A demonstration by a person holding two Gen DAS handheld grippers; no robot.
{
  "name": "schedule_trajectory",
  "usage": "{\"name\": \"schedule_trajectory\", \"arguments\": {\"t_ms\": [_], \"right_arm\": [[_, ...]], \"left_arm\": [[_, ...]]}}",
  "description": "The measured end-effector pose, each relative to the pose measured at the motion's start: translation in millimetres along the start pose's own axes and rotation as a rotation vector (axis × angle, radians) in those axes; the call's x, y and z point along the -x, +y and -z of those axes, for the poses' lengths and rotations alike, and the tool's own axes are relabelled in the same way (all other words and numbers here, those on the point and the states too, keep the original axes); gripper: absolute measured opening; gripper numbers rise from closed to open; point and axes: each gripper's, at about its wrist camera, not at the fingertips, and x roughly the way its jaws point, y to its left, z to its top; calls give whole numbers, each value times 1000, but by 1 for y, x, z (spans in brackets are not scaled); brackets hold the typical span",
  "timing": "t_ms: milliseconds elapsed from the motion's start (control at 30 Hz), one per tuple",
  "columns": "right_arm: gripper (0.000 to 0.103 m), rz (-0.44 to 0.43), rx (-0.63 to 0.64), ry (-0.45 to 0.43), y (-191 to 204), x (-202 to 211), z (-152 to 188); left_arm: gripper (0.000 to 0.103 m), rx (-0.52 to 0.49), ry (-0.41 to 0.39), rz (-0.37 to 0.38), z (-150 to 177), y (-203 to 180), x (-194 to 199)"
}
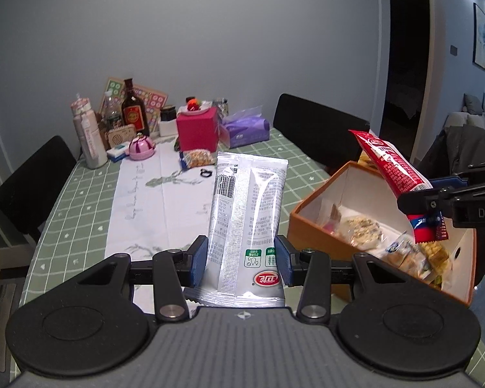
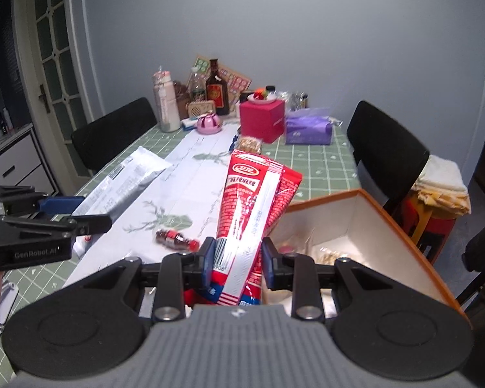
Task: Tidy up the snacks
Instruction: 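Lift the white packet with the left tool while the right lifts the red packet over the box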
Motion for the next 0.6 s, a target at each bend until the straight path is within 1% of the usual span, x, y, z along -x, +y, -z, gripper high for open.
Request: {"name": "schedule_trajectory", "arguments": {"t_ms": [100, 267, 400, 600], "right_arm": [[28, 31, -8, -3, -16, 1, -10], [28, 81, -36, 0, -41, 2, -13], [28, 81, -84, -6, -61, 5, -11], [28, 90, -117, 9, -82, -1, -4]], "left_arm": [[50, -4, -12, 17, -10, -9, -2], [50, -30, -37, 43, -22, -27, -5], [50, -55, -31, 63, -27, -41, -15], [50, -75, -12, 100, -31, -62, -40]]}}
